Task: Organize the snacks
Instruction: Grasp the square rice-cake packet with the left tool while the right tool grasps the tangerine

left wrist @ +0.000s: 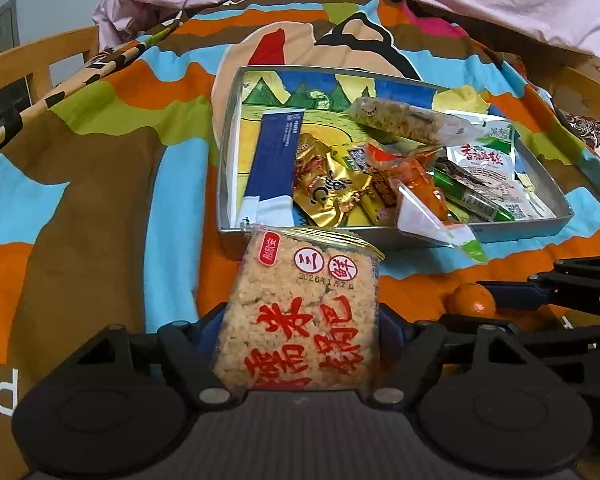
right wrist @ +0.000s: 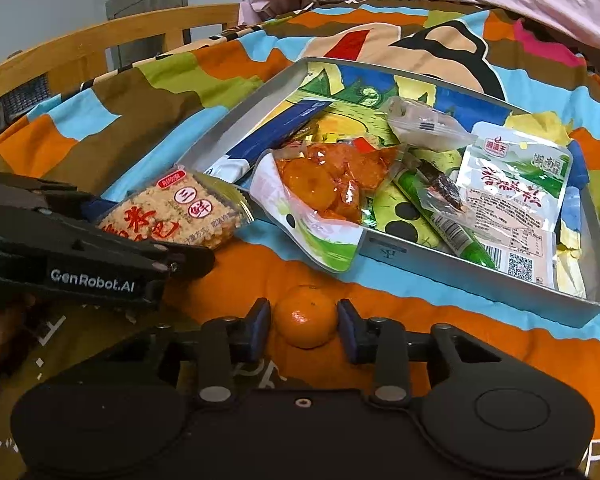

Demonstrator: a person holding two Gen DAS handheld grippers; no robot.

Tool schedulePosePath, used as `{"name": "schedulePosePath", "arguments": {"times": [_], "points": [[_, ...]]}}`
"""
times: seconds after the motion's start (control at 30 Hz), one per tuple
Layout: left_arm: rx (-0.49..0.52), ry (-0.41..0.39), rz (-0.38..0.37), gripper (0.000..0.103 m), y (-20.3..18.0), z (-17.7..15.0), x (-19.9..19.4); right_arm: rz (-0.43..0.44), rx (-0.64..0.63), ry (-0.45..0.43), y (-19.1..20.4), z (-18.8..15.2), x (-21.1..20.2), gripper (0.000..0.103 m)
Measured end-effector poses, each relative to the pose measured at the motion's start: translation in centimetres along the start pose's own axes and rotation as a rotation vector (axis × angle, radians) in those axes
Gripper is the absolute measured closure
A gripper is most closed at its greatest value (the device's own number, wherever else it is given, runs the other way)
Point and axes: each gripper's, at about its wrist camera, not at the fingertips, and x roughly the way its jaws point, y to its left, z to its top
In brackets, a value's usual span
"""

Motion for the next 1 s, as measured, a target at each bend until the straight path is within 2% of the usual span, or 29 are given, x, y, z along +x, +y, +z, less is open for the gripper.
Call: {"name": "schedulePosePath", "arguments": {"times": [0.3, 0.57, 0.8, 1.0], "points": [[-0.026, 0.067, -0.047, 0.025, -0.9, -0.4, -1.3, -0.002, 0.036, 0.030, -0.1, -0.4, -1.6, 0.067], [0.000, 0.104, -0.036, 0.025, -1.3, -0.5, -1.3, -0.006, 0.008, 0.064, -0.1, -0.9, -2.1, 0.067], [0.102, 0.087, -0.005, 0.026, -2.4, -0.9, -0.7, 0.004, 0.012, 0.049, -0.3, -0.9, -2.0, 0.067], [0.009, 0.104, -0.042, 0.026, -1.6, -0.4, -1.4, -0.053, -0.036, 0.011, 0.1, -1.0, -4.0, 0.067]]}}
